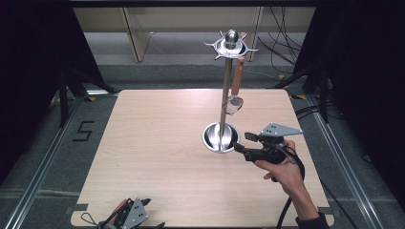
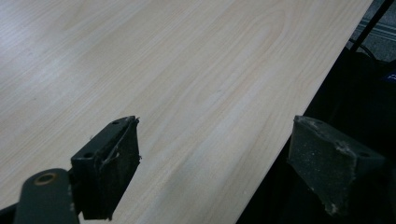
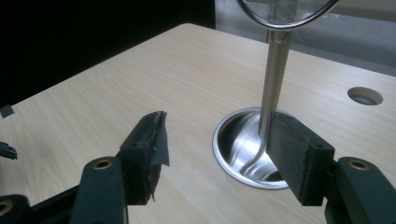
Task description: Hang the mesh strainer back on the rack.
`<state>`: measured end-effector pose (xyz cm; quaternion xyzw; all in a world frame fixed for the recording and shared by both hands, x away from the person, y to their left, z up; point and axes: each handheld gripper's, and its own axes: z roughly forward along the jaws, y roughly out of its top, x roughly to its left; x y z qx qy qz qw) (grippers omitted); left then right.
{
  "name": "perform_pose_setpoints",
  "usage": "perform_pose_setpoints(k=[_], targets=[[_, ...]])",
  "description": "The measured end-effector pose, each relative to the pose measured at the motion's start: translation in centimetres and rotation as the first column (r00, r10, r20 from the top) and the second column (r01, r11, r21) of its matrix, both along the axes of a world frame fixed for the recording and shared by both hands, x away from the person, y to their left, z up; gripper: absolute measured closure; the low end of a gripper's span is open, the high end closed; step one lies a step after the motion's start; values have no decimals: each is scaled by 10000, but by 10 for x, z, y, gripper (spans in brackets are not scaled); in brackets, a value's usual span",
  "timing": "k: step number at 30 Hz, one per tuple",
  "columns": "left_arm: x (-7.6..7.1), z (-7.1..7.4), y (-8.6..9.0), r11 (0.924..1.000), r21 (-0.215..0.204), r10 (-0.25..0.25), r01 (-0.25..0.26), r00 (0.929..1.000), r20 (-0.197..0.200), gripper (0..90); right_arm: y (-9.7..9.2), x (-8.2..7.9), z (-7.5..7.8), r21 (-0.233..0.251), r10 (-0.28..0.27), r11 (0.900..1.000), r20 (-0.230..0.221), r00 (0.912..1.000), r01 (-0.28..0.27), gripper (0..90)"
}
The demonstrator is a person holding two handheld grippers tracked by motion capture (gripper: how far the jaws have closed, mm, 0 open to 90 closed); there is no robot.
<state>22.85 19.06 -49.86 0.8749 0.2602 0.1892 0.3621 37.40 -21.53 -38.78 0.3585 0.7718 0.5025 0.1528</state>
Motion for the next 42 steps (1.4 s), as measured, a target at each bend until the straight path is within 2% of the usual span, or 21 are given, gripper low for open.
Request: perform_pose_setpoints(k=[3, 6, 7, 8, 10, 12, 14, 15, 16, 17, 20, 23, 25, 28, 30, 33, 34, 37, 39, 40, 42], targets=[[0, 0, 0, 10000, 24, -15, 15, 10000, 15, 157, 1, -2, -2, 105, -165, 9998, -126, 9998, 166, 385], [0, 0, 0, 10000, 16, -9, 9, 10000, 20, 157, -1, -1, -3, -166, 72, 9998, -18, 10000, -73, 383], [0, 0, 0, 10000, 16, -8, 8, 10000, 13, 156, 0, -3, -3, -1, -66, 10000, -218, 9997, 66, 381], [0, 0, 0, 10000, 18, -9, 9, 10000, 4, 156, 1, -3, -4, 16, -91, 10000, -141, 9999, 91, 380], [-1, -1, -1, 9998, -206, -4, 3, 10000, -76, 157, 0, -2, -5, -64, 168, 9998, -43, 9998, -169, 377], [-1, -1, -1, 9997, -243, 12, -15, 9999, -106, 156, 1, -4, -6, 96, 83, 9999, -225, 9997, -81, 371], [-1, -1, -1, 9997, -239, 10, -12, 9999, -115, 156, 0, -4, -7, -44, 162, 9999, -254, 9995, -163, 368], [-1, -1, -1, 9998, -214, -10, 7, 9999, -124, 156, -1, -3, -7, -196, 242, 9995, 0, 9997, -242, 365], [-1, -1, -1, 9998, -210, -9, 7, 9999, -119, 157, 1, -5, -7, -52, 165, 9998, -284, 9995, -167, 361], [0, 0, 0, 10000, -34, -10, 9, 10000, -75, 156, 0, -3, -9, -165, 224, 9996, 41, 9997, -224, 357], [0, 0, 0, 10000, 5, -3, 3, 10000, -2, 156, 2, -5, -11, 8, 280, 9996, -131, 9995, -280, 345], [0, 0, 0, 10000, 16, -13, 13, 10000, 9, 156, 1, -6, -12, -100, 296, 9995, -156, 9994, -298, 331], [-1, -1, -1, 9998, -204, -1, -1, 9999, -120, 157, 2, -6, -14, -58, 377, 9993, -314, 9988, -379, 324], [-1, -1, -1, 9998, -203, -1, -1, 9999, -104, 156, 2, -6, -17, -91, 329, 9994, -357, 9988, -332, 313], [-1, -1, -1, 9997, -237, 19, -22, 9999, -110, 156, 2, -4, -20, -181, 493, 9986, -136, 9987, -495, 311], [-1, -1, -1, 9998, -190, -6, 4, 9999, -113, 156, 3, -7, -21, -179, 448, 9988, -553, 9975, -459, 309], [0, 0, 0, 10000, 3, 10, -10, 10000, -20, 157, 3, -5, -23, -329, 490, 9982, -232, 9985, -497, 309], [0, 0, 0, 10000, 19, 0, 0, 10000, 1, 156, 5, -7, -26, -152, 510, 9985, -643, 9966, -521, 306], [0, 0, 0, 10000, 24, -8, 8, 10000, 12, 156, 3, -6, -26, -477, 540, 9973, -409, 9977, -559, 305], [0, 0, 0, 10000, 22, -9, 9, 10000, 11, 156, 5, -8, -28, -242, 395, 9989, -443, 9982, -406, 304], [0, 0, 0, 10000, 43, -16, 16, 10000, 1, 156, 3, -7, -29, -481, 617, 9968, -432, 9972, -638, 304]])
